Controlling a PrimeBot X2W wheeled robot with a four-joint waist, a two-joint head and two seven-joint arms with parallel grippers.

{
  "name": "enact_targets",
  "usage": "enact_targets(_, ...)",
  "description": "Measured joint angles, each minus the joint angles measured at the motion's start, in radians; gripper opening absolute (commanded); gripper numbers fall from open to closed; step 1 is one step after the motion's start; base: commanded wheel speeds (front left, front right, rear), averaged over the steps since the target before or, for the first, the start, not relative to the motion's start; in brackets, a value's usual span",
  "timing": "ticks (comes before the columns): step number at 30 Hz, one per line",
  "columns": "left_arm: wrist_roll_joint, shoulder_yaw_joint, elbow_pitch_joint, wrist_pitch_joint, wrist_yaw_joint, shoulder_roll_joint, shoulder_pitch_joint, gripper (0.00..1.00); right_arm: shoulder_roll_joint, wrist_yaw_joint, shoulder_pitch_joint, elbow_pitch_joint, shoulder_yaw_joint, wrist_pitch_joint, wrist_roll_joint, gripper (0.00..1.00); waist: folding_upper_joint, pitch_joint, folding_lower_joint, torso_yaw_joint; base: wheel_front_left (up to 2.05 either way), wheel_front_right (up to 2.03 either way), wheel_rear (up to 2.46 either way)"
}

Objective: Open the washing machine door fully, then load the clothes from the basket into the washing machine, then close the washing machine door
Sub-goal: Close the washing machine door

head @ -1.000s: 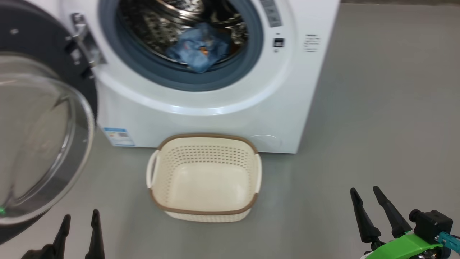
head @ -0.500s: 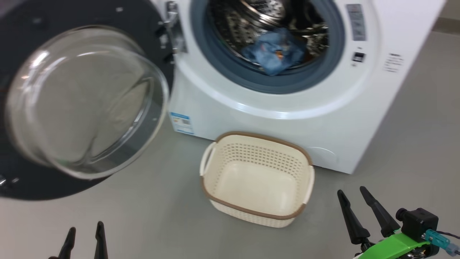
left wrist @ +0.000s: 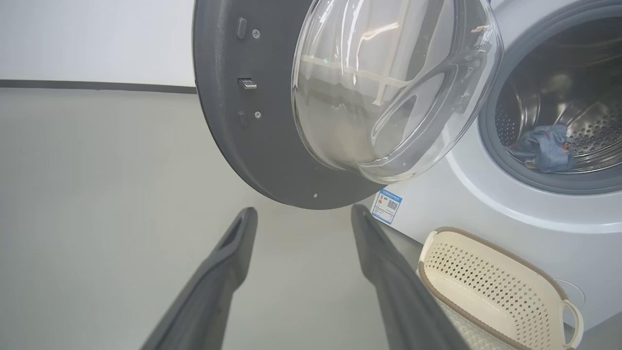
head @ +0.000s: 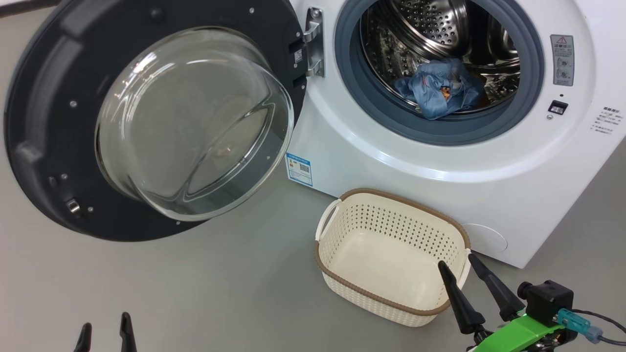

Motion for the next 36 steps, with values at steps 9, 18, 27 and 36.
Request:
enact_targets(9, -0.024, 0.001, -0.018, 0.0, 0.008, 0.0, 0.009, 1.0, -0.001, 0.0, -0.007, 0.004, 0.015, 0.0, 0.002, 1.0, 0.0, 0.005, 0.0, 0.004, 0.0, 0.0, 0.0)
enact_targets(18, -0.054, 0.09, -0.113, 0.0, -0.044, 0.004, -0.083, 0.0, -0.003, 0.0, -0.006, 0.001, 0.004, 0.0, 0.002, 1.0, 0.0, 0.033, 0.0, 0.003, 0.0, 0.0, 0.0)
enact_targets(27, -0.273, 0.187, -0.116, -0.001, -0.072, 0.257, -0.411, 0.0, -0.001, 0.0, -0.019, -0.01, 0.001, 0.0, 0.002, 1.0, 0.0, 0.088, 0.0, -0.027, 0.0, 0.0, 0.0)
enact_targets(36, -0.664, 0.182, 0.239, 0.068, -0.072, 0.491, -0.717, 0.0, -0.003, 0.0, -0.08, -0.019, 0.015, 0.0, 0.002, 1.0, 0.0, 0.159, 0.0, -0.074, 0.0, 0.0, 0.0)
